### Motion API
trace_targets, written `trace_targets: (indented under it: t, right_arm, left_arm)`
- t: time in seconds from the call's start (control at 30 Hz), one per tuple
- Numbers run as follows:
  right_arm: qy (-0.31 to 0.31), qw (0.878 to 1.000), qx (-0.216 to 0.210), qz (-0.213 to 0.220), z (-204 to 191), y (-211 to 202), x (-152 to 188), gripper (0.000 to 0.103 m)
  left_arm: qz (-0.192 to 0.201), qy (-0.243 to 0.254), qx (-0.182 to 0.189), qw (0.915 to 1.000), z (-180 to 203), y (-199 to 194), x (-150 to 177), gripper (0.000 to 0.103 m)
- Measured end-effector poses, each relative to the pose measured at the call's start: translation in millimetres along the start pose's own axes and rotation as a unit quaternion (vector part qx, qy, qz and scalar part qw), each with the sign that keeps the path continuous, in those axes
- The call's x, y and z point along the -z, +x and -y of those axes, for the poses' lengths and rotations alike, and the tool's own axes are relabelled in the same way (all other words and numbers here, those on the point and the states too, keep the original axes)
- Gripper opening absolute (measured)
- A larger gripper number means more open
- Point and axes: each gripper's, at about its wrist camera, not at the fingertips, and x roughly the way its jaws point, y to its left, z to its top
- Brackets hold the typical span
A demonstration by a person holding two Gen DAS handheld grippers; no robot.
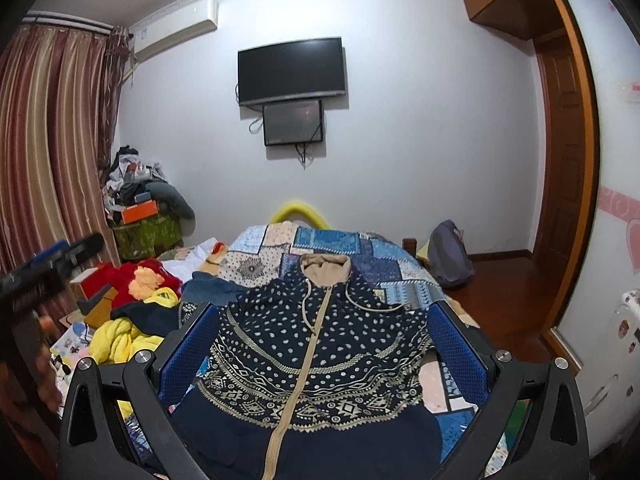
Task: Fold large clothes
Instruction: 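Grasp the navy hoodie's sleeve with the left gripper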
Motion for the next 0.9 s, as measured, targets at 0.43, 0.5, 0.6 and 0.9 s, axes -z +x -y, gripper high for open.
trace_targets:
  t: [0.43,0.5,0.6,0.9]
  right_arm:
    - [-0.029,0.995,-0.023,-0.093,-5,194,-13,0.103]
    - [-0.032,0.993,-0.022,-0.107,-9,226,-10,0.103]
    - [-0.035,0.990,-0.021,-0.138,-12,276,0,0.103]
    - [-0.046,0.973,-0.010,-0.225,-12,365,60,0.103]
  left_arm:
    - [-0.187,-0.054,-0.071,0.9783,-165,180,54,0.103]
    - [-0.224,-0.070,-0.074,0.9692,-183,206,78,0.103]
    - [-0.275,-0.114,-0.062,0.9528,-208,235,116,0.103]
    - [-0.335,-0.276,-0.048,0.8998,-296,280,199,0.089]
